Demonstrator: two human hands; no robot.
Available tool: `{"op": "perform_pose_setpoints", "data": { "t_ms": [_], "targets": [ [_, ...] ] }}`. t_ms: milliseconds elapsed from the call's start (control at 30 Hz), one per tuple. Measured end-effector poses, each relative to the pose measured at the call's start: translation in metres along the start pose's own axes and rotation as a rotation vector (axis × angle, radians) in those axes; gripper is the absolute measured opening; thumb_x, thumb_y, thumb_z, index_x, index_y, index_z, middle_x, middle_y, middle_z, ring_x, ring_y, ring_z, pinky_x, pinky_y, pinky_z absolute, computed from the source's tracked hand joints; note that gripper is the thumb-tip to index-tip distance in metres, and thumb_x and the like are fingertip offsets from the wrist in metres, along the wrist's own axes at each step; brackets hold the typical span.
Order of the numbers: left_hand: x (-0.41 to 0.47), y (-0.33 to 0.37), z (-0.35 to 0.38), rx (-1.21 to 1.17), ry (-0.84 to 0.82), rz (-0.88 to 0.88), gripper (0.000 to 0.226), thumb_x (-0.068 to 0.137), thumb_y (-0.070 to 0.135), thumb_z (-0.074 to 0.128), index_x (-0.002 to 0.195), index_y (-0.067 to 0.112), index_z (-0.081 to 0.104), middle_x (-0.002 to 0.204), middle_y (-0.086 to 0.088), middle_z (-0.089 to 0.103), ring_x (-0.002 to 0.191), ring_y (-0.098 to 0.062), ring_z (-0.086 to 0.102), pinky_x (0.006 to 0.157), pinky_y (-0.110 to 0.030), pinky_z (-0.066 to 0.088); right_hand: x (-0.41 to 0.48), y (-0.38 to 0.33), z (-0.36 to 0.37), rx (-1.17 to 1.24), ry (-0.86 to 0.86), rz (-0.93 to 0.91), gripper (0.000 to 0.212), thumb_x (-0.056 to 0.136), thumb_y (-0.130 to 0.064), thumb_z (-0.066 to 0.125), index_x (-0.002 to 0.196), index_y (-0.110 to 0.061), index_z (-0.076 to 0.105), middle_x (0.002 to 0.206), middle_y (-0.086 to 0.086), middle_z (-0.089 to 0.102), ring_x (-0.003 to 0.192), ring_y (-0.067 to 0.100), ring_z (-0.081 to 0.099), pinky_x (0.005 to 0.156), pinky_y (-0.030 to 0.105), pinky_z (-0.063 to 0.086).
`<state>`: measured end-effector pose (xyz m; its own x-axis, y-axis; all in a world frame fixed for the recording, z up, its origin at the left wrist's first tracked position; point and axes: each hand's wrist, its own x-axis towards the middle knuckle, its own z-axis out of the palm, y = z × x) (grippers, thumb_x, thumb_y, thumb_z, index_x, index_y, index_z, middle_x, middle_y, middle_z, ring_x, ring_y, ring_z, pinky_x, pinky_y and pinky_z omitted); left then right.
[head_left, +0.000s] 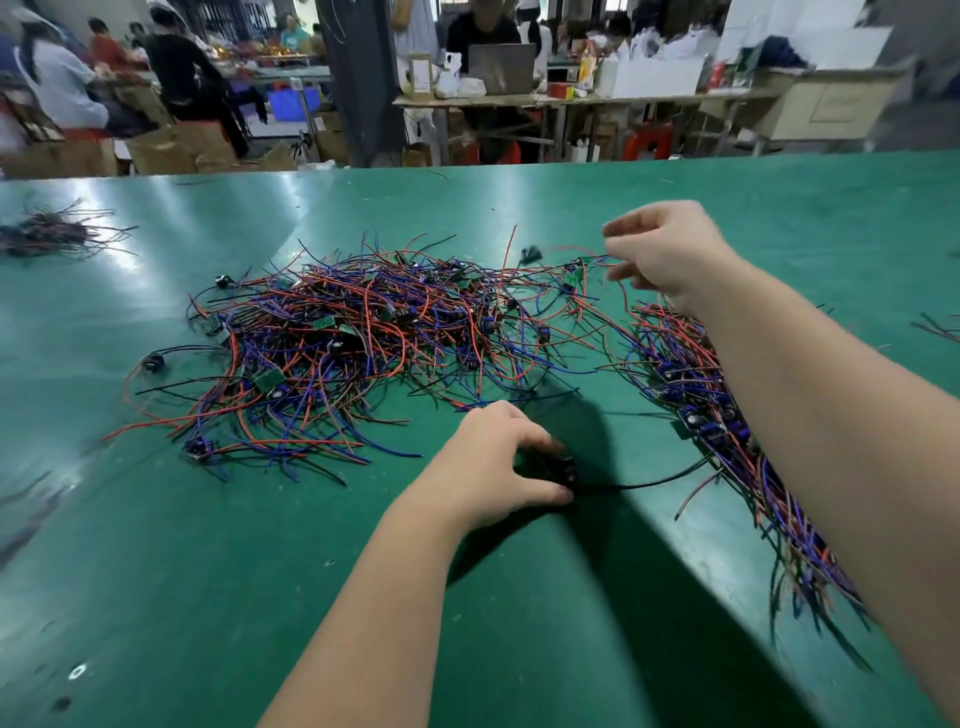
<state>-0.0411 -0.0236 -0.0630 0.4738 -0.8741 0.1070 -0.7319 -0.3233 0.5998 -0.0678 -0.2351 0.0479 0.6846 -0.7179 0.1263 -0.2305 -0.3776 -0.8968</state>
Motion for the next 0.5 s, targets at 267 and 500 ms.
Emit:
{"op": "perform_pose_setpoints", "data": {
  "t_ms": [267, 500],
  "targets": [
    [0.002, 0.003, 0.007, 0.059, 0.089, -0.041, 0.021, 0.080, 0.035, 0.073, 0.094, 0.021, 0.063, 0.102, -0.001, 0.057, 0.103, -0.018, 0.050, 0.092, -0.032, 0.040, -0.054, 0.043, 0.009, -0.267, -0.365, -0.010, 0.011, 0.087, -0.014, 0.060, 0.095, -0.017, 0.066, 0.084, 0.004, 0.071, 0.053, 0.009, 0.064, 0.044, 0.018, 0.042],
    [0.003, 0.008, 0.000, -0.019, 0.320, 0.092, 0.034, 0.076, 0.008, 0.073, 0.105, 0.015, 0.059, 0.100, 0.005, 0.052, 0.088, -0.010, 0.049, 0.085, -0.022, 0.041, -0.117, 0.067, 0.024, -0.101, -0.585, -0.036, 0.024, 0.081, -0.031, 0.073, 0.097, -0.015, 0.068, 0.077, 0.008, 0.072, 0.062, 0.012, 0.059, 0.062, 0.026, 0.048]
  ]
}}
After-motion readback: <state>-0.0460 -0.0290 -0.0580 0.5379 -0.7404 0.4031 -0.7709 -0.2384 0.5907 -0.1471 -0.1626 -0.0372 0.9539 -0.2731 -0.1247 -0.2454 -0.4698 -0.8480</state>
